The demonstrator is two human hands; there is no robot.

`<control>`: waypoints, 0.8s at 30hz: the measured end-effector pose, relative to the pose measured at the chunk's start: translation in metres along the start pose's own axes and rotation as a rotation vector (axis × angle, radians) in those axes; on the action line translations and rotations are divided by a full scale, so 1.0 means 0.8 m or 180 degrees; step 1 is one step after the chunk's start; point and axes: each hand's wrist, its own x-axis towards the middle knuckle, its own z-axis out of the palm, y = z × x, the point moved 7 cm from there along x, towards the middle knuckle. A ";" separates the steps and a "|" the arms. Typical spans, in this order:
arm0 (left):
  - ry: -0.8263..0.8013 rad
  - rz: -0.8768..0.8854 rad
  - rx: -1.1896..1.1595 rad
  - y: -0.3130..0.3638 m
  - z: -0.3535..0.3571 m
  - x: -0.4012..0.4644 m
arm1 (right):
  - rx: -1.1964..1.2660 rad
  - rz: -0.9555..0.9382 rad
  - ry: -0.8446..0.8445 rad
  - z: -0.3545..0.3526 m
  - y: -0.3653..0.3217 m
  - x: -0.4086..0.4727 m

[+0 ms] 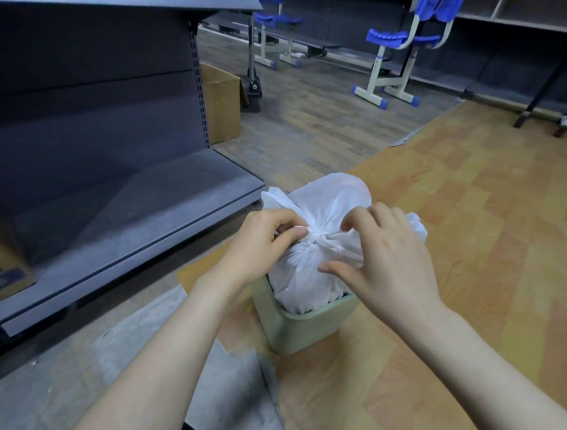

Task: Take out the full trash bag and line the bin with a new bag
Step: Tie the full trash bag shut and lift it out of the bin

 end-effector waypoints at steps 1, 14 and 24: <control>-0.0030 0.0062 0.0110 0.000 0.000 -0.001 | -0.0179 0.0030 0.0037 -0.001 0.002 0.000; 0.0576 0.1521 0.2182 -0.006 0.027 -0.003 | 0.1174 0.0413 -0.1164 0.010 0.005 -0.005; 0.1185 0.1698 0.2451 0.001 0.034 -0.007 | 0.2409 0.0788 -0.1016 0.013 0.009 -0.011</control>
